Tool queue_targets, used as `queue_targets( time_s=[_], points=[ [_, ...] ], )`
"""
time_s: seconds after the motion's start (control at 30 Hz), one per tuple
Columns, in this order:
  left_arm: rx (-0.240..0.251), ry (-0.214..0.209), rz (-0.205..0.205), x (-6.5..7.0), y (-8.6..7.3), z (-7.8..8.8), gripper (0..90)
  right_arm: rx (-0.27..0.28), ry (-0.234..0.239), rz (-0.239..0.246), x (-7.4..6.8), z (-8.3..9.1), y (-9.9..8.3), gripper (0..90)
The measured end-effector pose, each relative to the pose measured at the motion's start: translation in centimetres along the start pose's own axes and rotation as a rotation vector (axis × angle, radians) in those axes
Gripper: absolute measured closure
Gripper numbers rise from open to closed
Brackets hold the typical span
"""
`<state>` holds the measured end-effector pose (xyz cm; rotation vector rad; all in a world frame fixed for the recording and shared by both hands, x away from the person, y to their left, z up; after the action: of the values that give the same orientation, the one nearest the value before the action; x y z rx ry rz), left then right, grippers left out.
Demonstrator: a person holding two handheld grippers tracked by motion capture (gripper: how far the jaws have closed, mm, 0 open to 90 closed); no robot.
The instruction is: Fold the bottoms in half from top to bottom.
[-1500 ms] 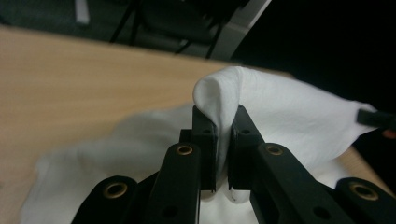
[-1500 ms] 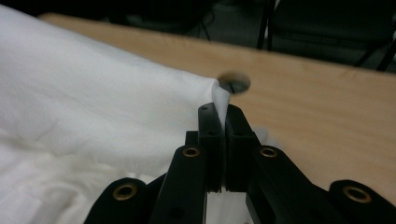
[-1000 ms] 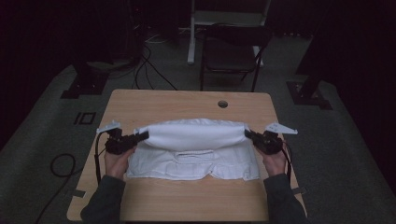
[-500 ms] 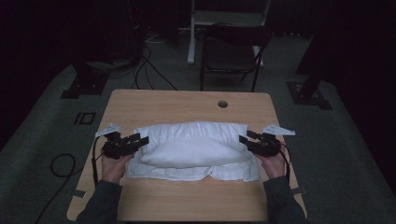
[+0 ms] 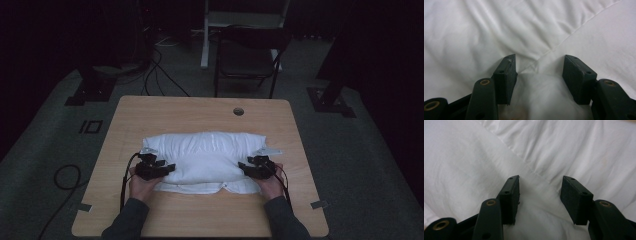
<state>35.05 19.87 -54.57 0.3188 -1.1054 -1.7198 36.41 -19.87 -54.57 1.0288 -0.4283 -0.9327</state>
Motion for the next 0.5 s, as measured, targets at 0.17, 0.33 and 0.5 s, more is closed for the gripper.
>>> queue_targets(
  time_s=[0.17,0.33,0.5],
  points=[
    [-0.001,0.031,-0.036,0.1,-1.1,0.6,44.7,-0.036,-0.001,0.033,-1.1,0.5,-1.1,47.7],
    [0.020,0.043,-0.049,0.3,-1.9,1.1,45.1,-0.044,0.001,0.049,-1.7,0.8,-1.8,47.1],
    [0.036,0.039,-0.036,0.4,-2.5,1.7,45.2,-0.043,0.002,0.051,-1.7,0.8,-2.0,47.0]
  ],
)
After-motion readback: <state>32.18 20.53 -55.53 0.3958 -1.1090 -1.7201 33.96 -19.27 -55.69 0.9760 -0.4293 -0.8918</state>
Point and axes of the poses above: each handheld gripper's, and its own axes: z roughly backward along the jaws, y roughly out of its top, x roughly to its right, the point moved 1 cm from there along -z, roughly forward along the jaws, and after that the axes turned 11 degrees about x, right-handed, at the moved point
